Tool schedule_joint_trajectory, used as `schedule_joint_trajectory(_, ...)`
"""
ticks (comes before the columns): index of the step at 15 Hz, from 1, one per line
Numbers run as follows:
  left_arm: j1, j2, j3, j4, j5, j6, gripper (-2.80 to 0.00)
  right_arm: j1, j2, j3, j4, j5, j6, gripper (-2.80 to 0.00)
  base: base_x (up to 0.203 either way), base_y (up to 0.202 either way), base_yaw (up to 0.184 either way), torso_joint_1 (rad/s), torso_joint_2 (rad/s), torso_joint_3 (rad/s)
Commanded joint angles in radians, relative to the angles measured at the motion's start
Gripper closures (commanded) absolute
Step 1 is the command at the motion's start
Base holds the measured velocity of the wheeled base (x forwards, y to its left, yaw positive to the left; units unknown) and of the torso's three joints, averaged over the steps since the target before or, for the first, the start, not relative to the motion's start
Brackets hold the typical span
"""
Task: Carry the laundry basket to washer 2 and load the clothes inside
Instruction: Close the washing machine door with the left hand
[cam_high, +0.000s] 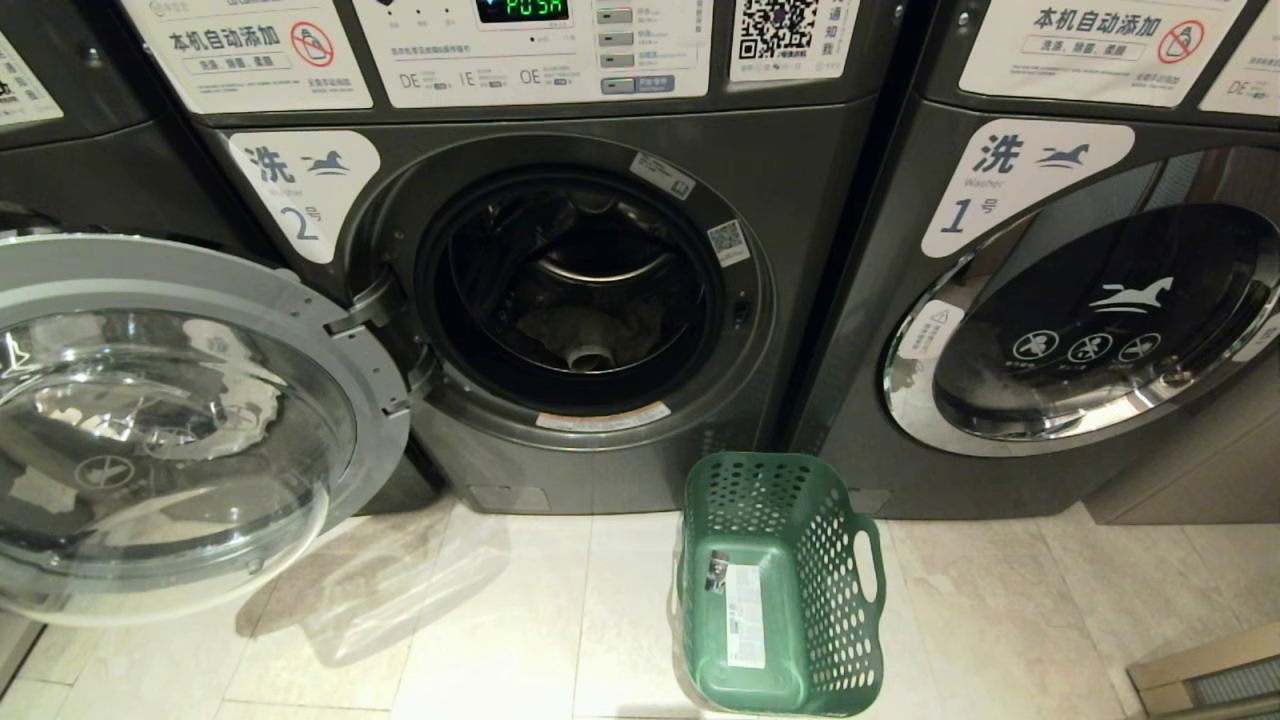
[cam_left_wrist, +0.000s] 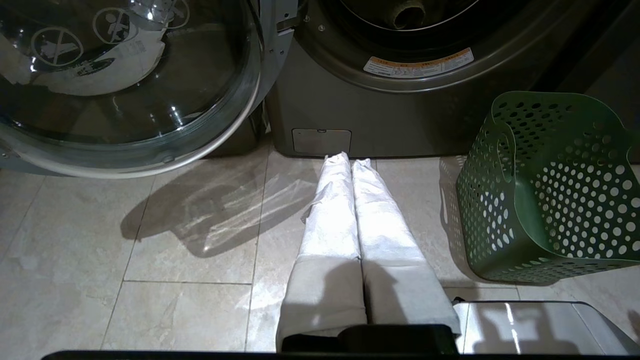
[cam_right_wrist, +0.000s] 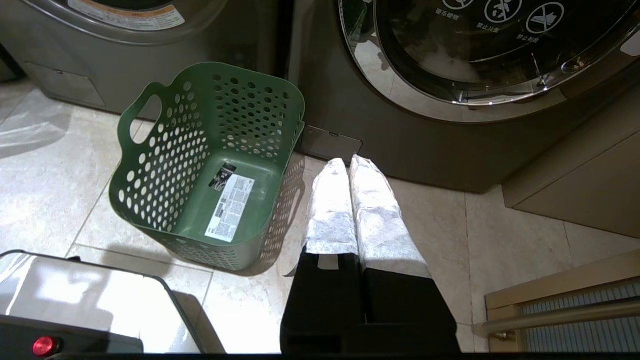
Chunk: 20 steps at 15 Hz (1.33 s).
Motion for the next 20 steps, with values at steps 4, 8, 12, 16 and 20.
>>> schedule_joint_trajectory(4,0.000,0.000,0.002,0.000,-0.001,0.002,0.00,0.000,0.002,0.000,0.001,-0.005,0.010,0.00,0.000,0.000,0.000,0.000,0.00,0.000)
schedule_joint_trajectory(8,0.000,0.000,0.002,-0.002,0.002,-0.003,0.00,0.000,0.002,0.000,0.002,-0.011,0.051,0.00,0.000,0.000,0.000,0.000,0.00,0.000)
schedule_joint_trajectory(12,0.000,0.000,0.002,0.001,0.002,-0.008,0.00,0.000,0.002,0.000,0.001,-0.020,0.073,0.00,0.000,0.000,0.000,0.000,0.00,0.000)
schedule_joint_trajectory(16,0.000,0.000,0.002,0.001,0.002,-0.006,0.00,0.001,0.002,0.000,0.002,-0.022,0.074,0.00,0.000,0.000,0.000,0.000,0.00,0.000)
schedule_joint_trajectory(20,0.000,0.000,0.002,0.002,-0.002,0.002,0.00,0.001,0.002,0.001,0.002,-0.020,0.067,0.00,0.000,0.000,0.000,0.000,0.00,0.000)
